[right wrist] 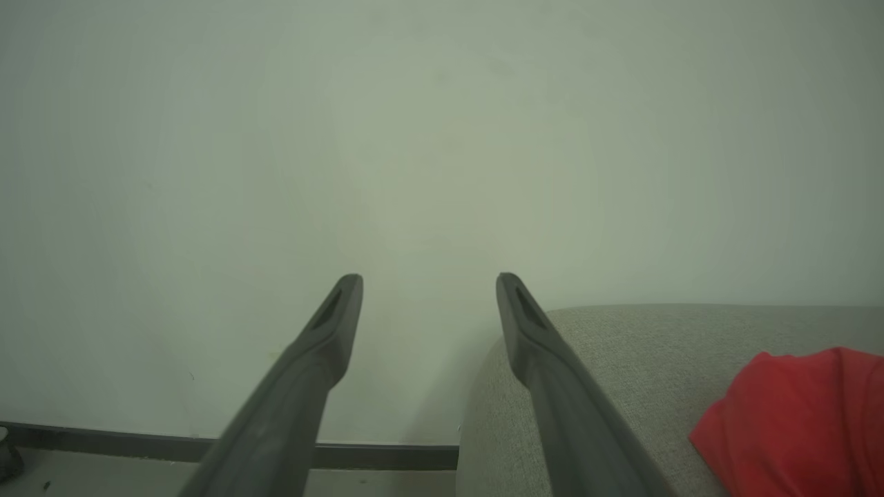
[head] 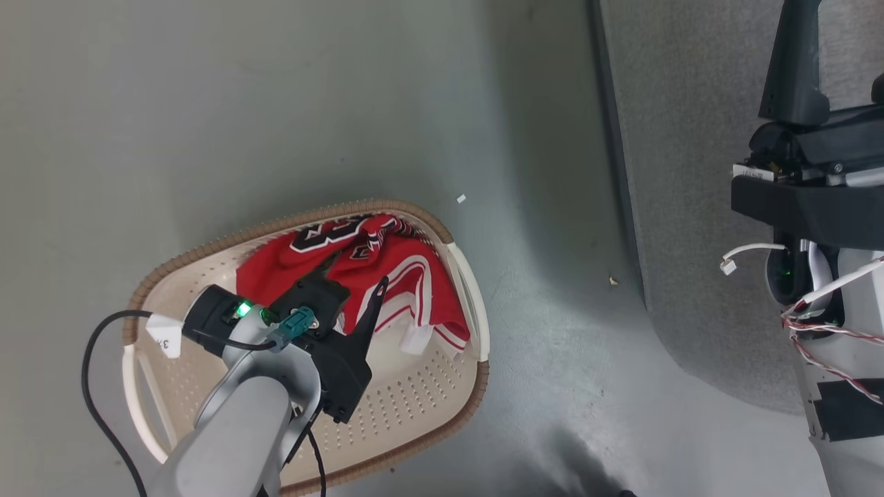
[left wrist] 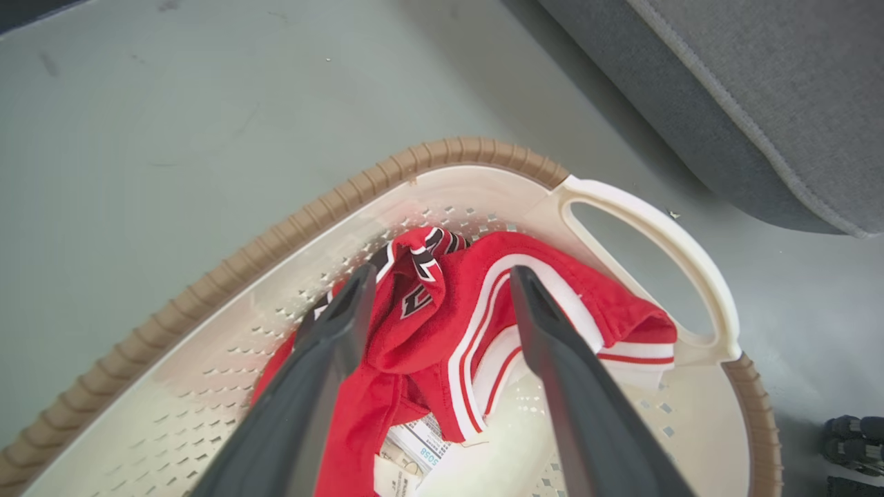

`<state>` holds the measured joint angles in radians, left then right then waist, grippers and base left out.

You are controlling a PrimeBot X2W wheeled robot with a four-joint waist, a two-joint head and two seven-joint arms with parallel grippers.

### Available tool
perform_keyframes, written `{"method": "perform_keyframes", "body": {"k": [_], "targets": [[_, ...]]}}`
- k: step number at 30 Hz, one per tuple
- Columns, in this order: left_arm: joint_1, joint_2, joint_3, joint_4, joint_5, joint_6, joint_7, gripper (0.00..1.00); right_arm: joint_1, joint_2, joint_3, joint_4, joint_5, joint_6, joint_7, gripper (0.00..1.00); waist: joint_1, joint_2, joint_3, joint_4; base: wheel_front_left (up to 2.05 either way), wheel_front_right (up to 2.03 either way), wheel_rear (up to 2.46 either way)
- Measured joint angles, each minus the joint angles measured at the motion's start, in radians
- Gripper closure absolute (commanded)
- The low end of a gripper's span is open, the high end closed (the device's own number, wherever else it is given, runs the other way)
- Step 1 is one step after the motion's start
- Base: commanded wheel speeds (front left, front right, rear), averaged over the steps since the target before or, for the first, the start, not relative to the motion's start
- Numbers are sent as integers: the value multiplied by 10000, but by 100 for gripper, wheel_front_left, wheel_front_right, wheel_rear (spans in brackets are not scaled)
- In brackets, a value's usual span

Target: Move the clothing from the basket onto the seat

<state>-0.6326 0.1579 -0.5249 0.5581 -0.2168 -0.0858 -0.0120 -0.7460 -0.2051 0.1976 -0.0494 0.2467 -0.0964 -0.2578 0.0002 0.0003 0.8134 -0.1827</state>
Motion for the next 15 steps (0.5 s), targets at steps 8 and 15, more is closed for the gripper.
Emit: {"method": "perform_keyframes", "body": {"k": [8, 15], "targets": [[-257, -79, -35, 639, -2, -113, -263, 0, -542, 194, 98, 29, -8, 13, 0, 0, -1, -1, 716, -157, 0, 0, 0], [-756, -58, 71, 1256, -17, -117, -353, 0, -875, 293, 148, -6, -21, 88, -2, 0, -2, -1, 1131, -353, 0, 0, 0]]}}
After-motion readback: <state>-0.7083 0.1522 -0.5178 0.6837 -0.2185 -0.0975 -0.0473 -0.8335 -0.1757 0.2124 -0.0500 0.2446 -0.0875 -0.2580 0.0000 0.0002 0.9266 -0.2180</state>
